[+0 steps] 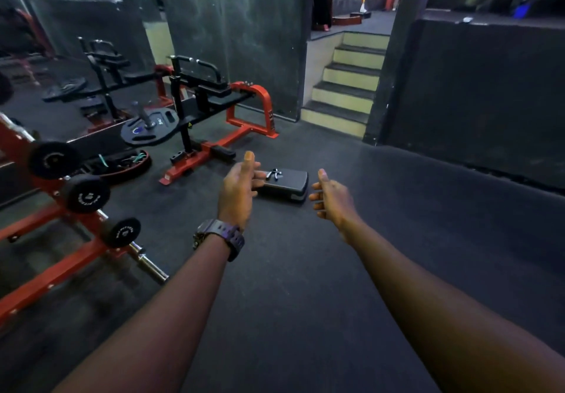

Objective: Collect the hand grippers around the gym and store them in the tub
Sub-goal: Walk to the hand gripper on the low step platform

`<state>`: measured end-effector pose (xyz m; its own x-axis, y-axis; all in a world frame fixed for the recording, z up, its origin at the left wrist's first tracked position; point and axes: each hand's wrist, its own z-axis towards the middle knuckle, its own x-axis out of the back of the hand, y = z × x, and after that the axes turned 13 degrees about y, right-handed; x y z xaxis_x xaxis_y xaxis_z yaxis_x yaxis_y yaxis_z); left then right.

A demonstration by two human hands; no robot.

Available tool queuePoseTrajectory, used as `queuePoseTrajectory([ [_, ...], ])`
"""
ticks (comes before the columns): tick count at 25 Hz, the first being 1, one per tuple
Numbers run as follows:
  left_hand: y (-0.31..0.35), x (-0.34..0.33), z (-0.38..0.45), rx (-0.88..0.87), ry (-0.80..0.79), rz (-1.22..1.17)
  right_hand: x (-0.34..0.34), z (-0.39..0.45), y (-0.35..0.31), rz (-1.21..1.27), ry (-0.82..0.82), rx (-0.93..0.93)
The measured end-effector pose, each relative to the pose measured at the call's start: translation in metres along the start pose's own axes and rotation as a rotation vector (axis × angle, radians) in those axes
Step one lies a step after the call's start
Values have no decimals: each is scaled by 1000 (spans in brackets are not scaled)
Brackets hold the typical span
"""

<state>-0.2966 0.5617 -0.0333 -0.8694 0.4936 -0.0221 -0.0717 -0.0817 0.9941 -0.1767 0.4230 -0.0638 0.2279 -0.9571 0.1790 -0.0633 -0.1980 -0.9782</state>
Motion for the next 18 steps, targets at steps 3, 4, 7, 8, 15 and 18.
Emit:
queuePoseTrajectory([
  [3,-27,-37,89,1,-8,15,-41,86,0,18,-5,-11],
  [4,-37,-53,120,0,-18,24,-55,118,1,28,-12,-13],
  [7,-57,-91,199,29,-29,48,-89,200,-3,30,-22,-32],
  [8,-63,-103,228,39,-27,49,-101,230,-6,27,-26,-36],
  [15,-116,-169,407,131,-2,27,-178,418,-12,-78,-16,-78],
  [18,-151,-195,491,170,8,19,-222,495,-3,-121,-10,-99],
])
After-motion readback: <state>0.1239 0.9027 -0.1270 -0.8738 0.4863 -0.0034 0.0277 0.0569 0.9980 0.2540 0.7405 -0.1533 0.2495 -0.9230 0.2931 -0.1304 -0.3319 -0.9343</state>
